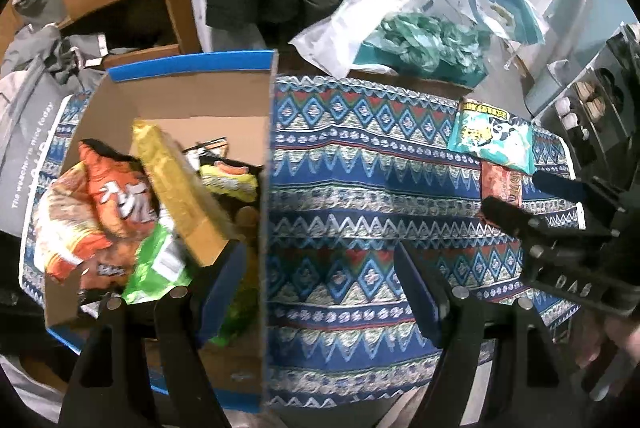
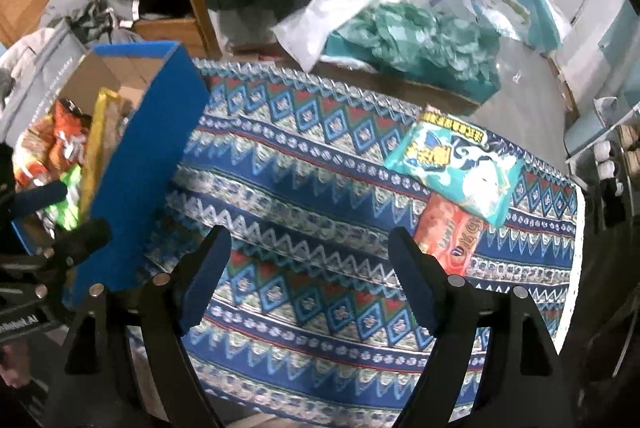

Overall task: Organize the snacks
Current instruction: 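Withdraw both tools from the box toward the teal and orange-red bags, then grasp the teal snack bag with the right tool and lift it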

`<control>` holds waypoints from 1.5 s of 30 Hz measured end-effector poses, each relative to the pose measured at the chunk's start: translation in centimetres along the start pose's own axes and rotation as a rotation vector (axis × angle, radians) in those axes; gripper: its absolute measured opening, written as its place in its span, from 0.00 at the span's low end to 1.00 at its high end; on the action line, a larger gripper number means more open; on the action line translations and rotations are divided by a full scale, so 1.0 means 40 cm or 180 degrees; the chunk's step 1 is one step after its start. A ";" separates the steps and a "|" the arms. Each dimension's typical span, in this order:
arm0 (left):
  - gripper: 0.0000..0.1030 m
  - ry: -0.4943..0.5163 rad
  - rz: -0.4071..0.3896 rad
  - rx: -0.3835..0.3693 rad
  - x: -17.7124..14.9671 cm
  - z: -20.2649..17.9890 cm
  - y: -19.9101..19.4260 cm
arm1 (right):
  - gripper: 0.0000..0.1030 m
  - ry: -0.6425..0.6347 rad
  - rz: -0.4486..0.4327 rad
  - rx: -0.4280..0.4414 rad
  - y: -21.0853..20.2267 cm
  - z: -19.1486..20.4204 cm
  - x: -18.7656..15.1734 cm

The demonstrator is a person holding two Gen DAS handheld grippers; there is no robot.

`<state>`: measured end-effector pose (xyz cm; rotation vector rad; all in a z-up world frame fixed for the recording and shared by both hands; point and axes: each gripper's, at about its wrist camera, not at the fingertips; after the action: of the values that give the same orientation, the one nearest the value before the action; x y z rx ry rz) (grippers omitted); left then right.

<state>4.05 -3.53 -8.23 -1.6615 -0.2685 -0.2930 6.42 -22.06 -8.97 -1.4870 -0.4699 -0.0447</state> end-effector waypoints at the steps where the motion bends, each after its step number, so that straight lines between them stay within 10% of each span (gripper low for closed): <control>1: 0.75 0.0020 0.0004 0.0009 0.008 -0.011 0.007 | 0.78 -0.0006 0.0028 -0.0009 0.006 -0.006 -0.002; 25: 0.77 0.0209 0.0503 -0.0246 0.220 -0.212 0.300 | 0.78 -0.0980 0.0284 -0.0478 0.226 -0.310 0.202; 45: 0.77 0.0295 0.0704 -0.0402 0.206 -0.256 0.403 | 0.79 -0.1075 0.0695 -0.0518 0.343 -0.287 0.071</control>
<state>16.99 -15.45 -19.33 -1.7791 0.0042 -0.2229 16.44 -30.98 -21.12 -1.7069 -0.5818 0.3526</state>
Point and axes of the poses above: each gripper's, at about its wrist camera, not at the fingertips, and y roughly the way its jaws point, z to its left, x to its top, and after that the axes turned 2 degrees about z, right-handed
